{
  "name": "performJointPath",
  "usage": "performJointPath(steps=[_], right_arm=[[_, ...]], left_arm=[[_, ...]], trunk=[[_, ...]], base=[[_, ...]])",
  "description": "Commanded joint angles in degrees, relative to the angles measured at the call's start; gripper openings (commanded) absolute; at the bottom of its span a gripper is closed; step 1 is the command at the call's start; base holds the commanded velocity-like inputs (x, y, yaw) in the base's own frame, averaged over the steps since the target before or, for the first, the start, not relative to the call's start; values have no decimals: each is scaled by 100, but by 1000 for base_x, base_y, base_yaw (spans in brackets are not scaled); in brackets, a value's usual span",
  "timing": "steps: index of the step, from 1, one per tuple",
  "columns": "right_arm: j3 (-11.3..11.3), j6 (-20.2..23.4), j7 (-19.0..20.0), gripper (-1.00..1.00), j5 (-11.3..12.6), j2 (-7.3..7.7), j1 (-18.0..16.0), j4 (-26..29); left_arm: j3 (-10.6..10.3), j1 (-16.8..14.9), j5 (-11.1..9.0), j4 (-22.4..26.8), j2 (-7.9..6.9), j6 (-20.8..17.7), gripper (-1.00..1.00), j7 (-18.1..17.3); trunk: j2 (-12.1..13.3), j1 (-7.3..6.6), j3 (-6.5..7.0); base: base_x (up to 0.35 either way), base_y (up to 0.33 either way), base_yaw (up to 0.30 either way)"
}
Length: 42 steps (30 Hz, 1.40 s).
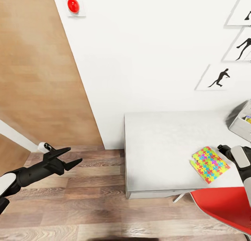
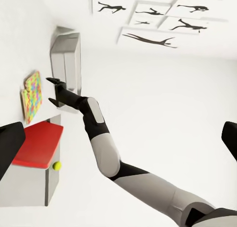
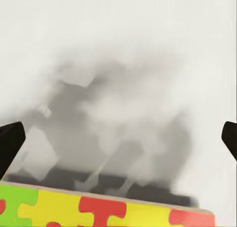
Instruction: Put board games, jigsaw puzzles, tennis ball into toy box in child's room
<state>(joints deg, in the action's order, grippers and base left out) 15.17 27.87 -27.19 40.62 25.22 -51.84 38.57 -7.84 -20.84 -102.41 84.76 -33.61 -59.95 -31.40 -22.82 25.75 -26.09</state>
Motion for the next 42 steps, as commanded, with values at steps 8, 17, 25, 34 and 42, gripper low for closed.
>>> performJointPath(steps=[8,17,25,34,42], right_arm=[[-4,5,-41,100,51,-1,-1,8],[0,3,-42,100,57,-17,6,-1],[-3,-16,-41,100,60,-37,8,-7],[-4,-19,-41,100,58,-39,8,-7],[-5,-19,-39,100,58,-59,8,-7]], left_arm=[[-15,-8,20,-4,-5,-5,100,-41],[-15,-8,20,-4,-5,-5,100,-41],[-15,-8,20,-4,-5,-5,100,-41],[-15,-8,20,-4,-5,-5,100,-41],[-15,-8,20,-4,-5,-5,100,-41]], trunk=[[-10,3,-9],[-10,3,-9],[-10,3,-9],[-10,3,-9],[-10,3,-9]], base=[[0,-84,0],[-45,-71,0],[-92,-4,0],[-7,8,0],[-1,132,0]])
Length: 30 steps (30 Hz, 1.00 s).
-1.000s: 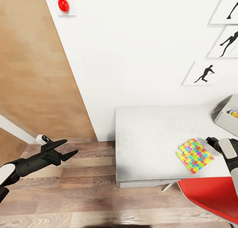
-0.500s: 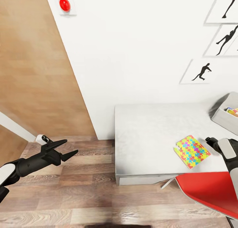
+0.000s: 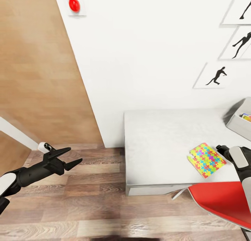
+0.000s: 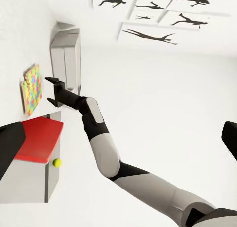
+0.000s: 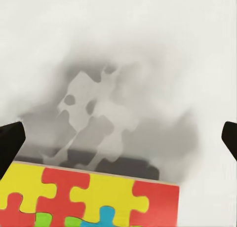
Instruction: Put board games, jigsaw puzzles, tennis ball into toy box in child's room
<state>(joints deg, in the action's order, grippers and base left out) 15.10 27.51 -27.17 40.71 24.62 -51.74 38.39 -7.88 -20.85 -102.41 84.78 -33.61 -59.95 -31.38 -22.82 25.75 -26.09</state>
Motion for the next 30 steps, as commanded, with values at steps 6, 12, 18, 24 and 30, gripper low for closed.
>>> performJointPath(steps=[6,12,18,24,30], right_arm=[[2,18,-37,100,49,4,-2,11],[2,18,-36,100,49,7,-2,11],[2,18,-35,100,49,8,3,11],[2,18,-34,100,48,8,3,11],[2,18,-34,100,50,8,2,11]], left_arm=[[-12,-7,19,-5,-5,-5,100,-44],[-10,-7,19,-5,-5,-5,100,-44],[-5,-7,19,-5,-5,-5,100,-44],[-11,-7,19,-5,-5,-5,100,-44],[-8,-7,19,-5,-5,-5,100,-44]], trunk=[[-10,3,-9],[-10,3,-9],[-10,3,-9],[-10,3,-9],[-10,3,-9]], base=[[-4,28,0],[-81,4,0],[-22,7,0],[-3,139,0],[-1,105,0]])
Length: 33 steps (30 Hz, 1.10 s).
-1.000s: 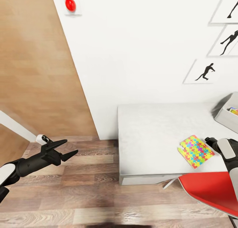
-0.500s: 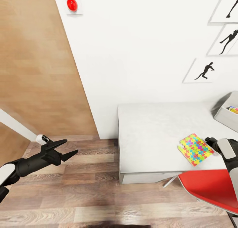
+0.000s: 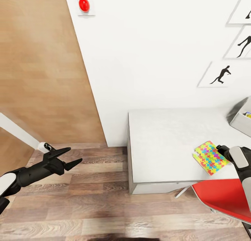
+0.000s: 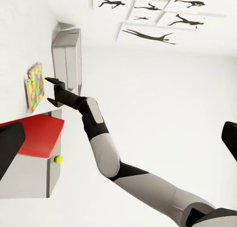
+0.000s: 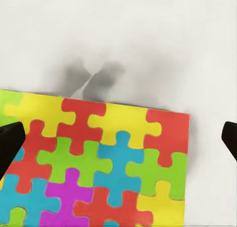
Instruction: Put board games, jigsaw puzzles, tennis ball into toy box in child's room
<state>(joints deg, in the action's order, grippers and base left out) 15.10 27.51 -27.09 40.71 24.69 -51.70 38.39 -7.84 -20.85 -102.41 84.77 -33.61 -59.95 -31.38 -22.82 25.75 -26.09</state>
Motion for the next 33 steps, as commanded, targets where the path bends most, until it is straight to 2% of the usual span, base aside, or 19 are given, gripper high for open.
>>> performJointPath(steps=[1,10,27,33], right_arm=[[2,18,-42,100,51,1,-1,11],[2,18,-42,100,51,1,0,11],[2,18,-42,100,51,1,2,4],[5,-4,-38,100,59,8,2,-296]], left_arm=[[-14,-7,19,-5,-5,-5,100,-44],[-13,-7,19,-5,-5,-5,100,-44],[-9,-7,19,-5,-5,-5,100,-44],[-8,-7,19,-5,-5,-5,100,-44]], trunk=[[-10,3,-9],[-10,3,-9],[-10,3,-9],[-10,3,-18]], base=[[0,53,0],[0,111,0],[5,9,0],[2,0,0]])
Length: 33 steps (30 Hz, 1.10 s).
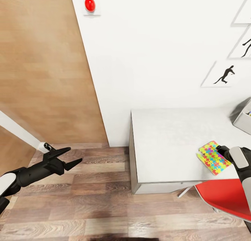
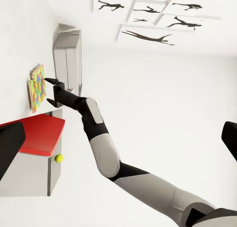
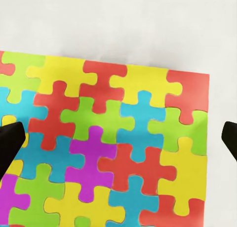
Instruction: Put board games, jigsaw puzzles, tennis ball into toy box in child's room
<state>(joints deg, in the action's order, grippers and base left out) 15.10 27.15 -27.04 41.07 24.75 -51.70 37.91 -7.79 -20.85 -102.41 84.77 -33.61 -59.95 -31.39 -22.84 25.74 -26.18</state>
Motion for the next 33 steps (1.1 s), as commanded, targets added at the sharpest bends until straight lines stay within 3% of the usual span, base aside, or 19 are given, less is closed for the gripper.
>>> performJointPath(steps=[1,18,19,23,27,33], right_arm=[[4,30,-41,100,23,3,2,-268],[2,31,-31,100,24,-30,2,-302],[41,76,-9,100,-53,-40,30,122],[184,192,118,100,-160,-66,92,276],[52,88,145,100,-222,-101,97,210],[38,29,276,100,-314,-94,98,170]], left_arm=[[-12,-7,19,-4,-5,-5,100,-43],[-12,-7,19,-4,-5,-5,100,-43],[-12,-7,19,-4,-5,-5,100,-43],[-59,-133,21,-30,20,-5,100,-43],[-148,-255,35,-53,65,-5,100,-43],[-138,-314,37,-53,69,-5,100,-43]], trunk=[[-7,5,-16],[-7,5,-41],[-7,5,-40],[-7,5,-40],[-7,5,-40],[-7,5,-40]], base=[[0,0,0],[0,0,0],[0,0,0],[0,0,0],[170,-88,0],[129,-96,0]])
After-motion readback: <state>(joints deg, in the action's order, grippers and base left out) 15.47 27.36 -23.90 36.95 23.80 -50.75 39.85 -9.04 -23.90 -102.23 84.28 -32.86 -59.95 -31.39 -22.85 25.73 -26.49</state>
